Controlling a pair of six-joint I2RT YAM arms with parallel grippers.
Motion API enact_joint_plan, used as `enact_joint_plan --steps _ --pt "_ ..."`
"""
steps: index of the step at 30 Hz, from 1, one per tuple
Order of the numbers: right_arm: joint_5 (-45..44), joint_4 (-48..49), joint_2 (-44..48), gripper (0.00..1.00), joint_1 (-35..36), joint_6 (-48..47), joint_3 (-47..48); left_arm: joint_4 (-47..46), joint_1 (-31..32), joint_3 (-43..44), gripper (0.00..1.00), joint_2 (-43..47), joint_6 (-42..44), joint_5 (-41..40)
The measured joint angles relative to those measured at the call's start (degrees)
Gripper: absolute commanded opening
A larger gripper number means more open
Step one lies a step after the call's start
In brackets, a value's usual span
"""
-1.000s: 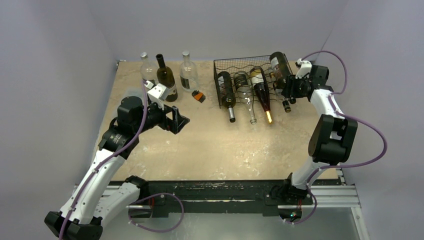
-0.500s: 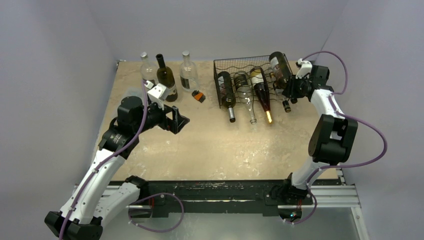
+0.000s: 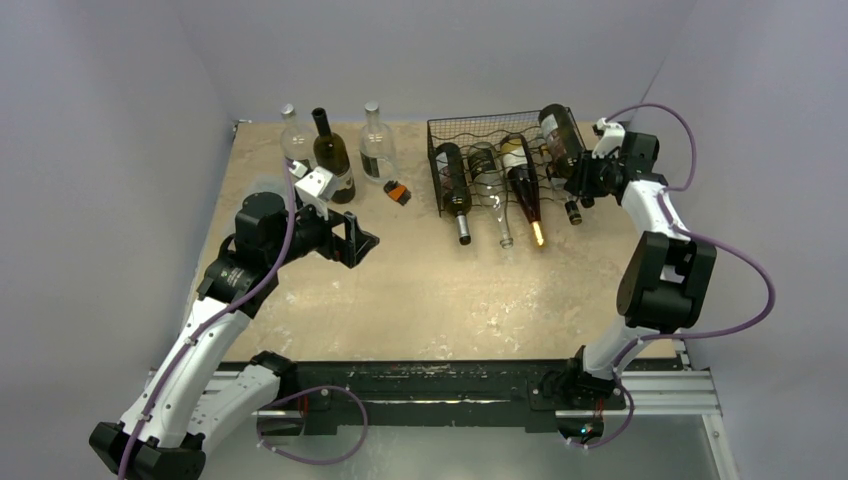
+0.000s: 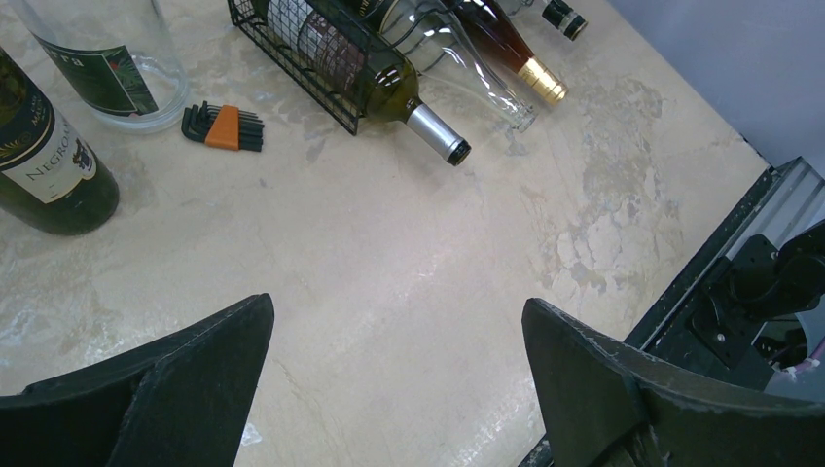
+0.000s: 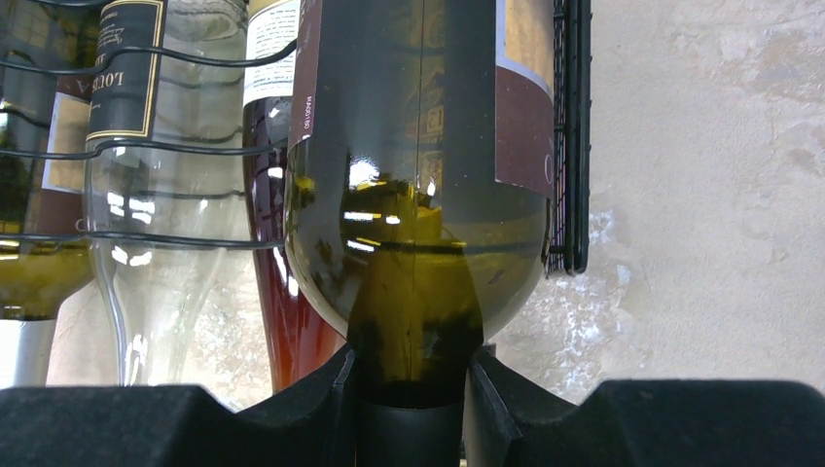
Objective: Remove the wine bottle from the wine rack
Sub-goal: Pick up the wine bottle from the wine rack.
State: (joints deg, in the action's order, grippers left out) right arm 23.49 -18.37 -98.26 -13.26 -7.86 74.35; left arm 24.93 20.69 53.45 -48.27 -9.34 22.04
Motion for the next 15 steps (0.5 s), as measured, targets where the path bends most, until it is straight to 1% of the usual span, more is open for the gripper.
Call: enact_joint_plan --steps 10,15 --pt "0.02 0.37 5.88 0.00 0.00 1.73 -5.01 0.00 0.00 0.00 1.00 0.00 0.00 0.00" --pt "0.46 2.23 9.46 0.00 -0.26 2.80 -7.32 0.00 0.00 0.00 1.00 0.00 0.00 0.00"
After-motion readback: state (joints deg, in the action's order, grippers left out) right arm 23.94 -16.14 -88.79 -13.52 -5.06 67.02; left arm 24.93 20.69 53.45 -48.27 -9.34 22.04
